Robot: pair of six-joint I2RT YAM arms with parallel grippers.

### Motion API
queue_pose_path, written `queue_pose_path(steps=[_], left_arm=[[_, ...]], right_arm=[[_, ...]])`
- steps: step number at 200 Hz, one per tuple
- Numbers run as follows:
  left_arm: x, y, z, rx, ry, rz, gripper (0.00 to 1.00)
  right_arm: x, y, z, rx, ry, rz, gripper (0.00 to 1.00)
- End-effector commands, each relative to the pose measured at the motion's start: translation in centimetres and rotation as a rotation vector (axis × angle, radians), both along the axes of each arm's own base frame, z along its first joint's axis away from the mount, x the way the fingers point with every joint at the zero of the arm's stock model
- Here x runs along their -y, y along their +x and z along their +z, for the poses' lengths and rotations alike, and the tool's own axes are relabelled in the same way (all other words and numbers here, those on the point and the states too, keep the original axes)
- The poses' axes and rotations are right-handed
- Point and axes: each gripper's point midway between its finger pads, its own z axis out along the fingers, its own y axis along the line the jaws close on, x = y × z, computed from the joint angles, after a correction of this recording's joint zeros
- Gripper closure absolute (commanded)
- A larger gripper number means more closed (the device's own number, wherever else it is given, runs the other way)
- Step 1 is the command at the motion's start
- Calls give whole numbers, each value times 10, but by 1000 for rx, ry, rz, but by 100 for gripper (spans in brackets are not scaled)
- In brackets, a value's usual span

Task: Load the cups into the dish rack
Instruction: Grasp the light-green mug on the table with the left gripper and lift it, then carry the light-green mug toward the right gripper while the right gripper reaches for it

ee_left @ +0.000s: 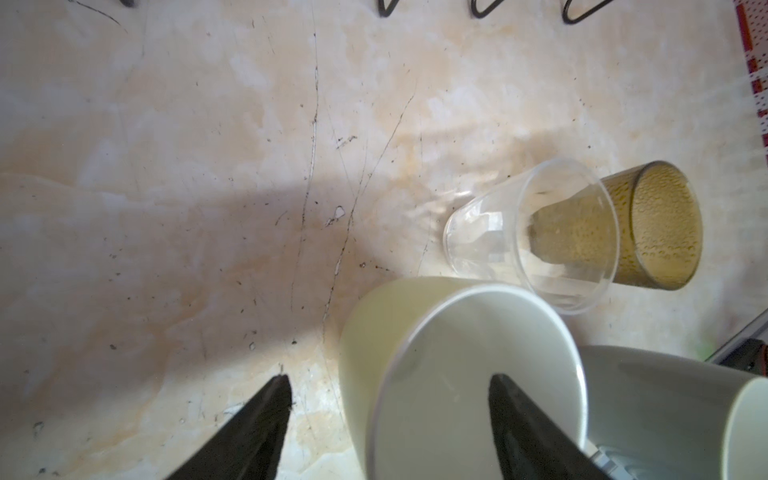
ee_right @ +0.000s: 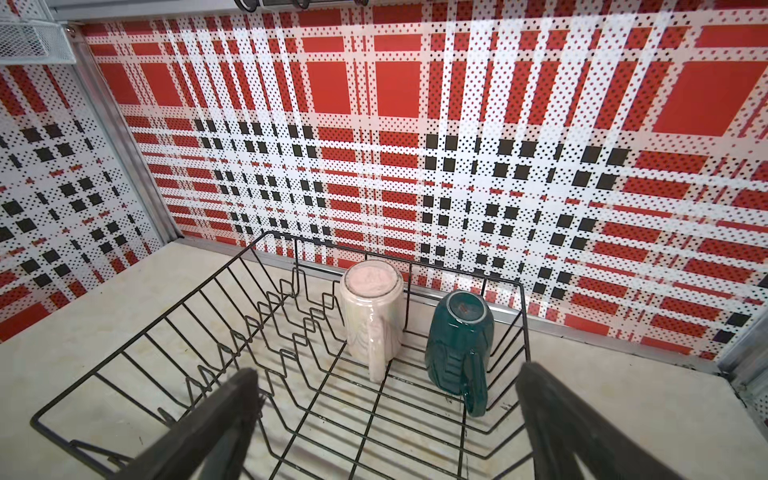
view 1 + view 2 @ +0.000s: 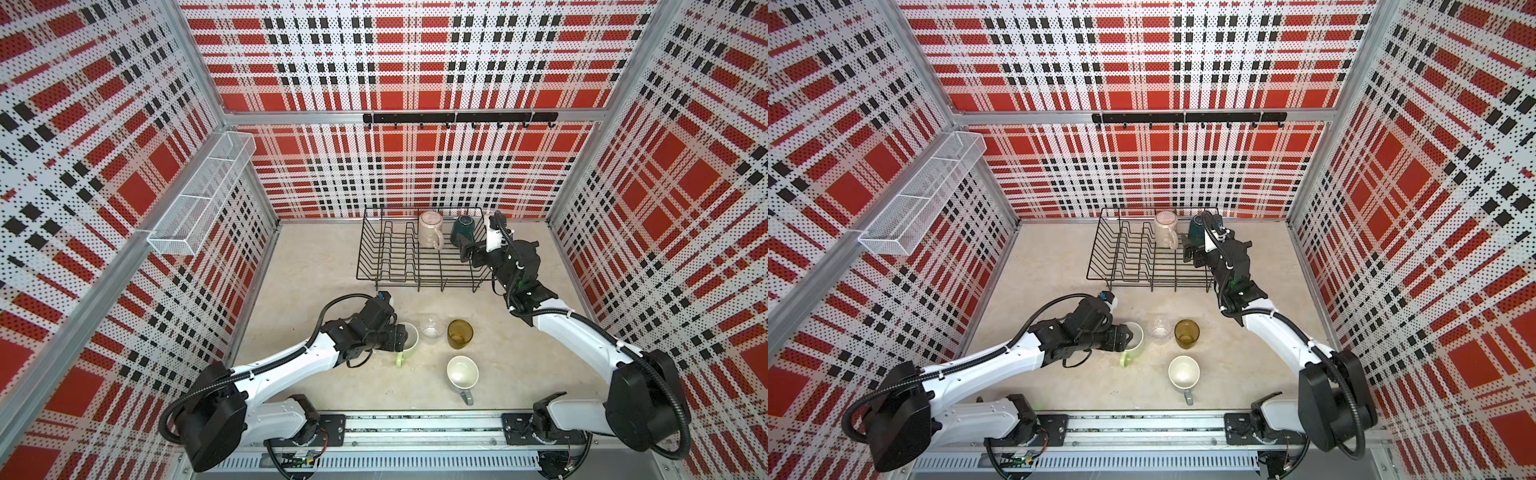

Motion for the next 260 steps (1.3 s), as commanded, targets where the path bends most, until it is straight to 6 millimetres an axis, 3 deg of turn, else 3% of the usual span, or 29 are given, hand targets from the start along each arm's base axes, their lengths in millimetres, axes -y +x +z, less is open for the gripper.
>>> queue_pose_path(steps=[1,29,58,82,124,176,204,232,260], left_arm=[[2,2,1,-5,12,-1,33],[-5,4,-8,-18,42,24,53],[-22,7,-20,-51,73,71,81],[-24,13,-7,-39,19,68,99],[-31,35,67,145,-224,110,100],[-45,47,194,538,-608,108,100],[-50,52,246,733,-731,83,100],[-37,49,274,825,-867,-11,100],[-19,49,282,816,-910,-112,100]], right_arm=[[-1,-7,5,-28,15,28,0],[-8,-17,3,-73,14,85,0],[-22,-31,-1,-137,16,186,9],[-40,-44,-11,-227,33,306,15],[-63,-78,-10,-330,96,501,15],[-96,-134,14,-414,232,820,16],[-116,-162,24,-439,249,951,14],[-135,-181,25,-482,334,1039,15],[-147,-192,22,-534,404,1109,19]])
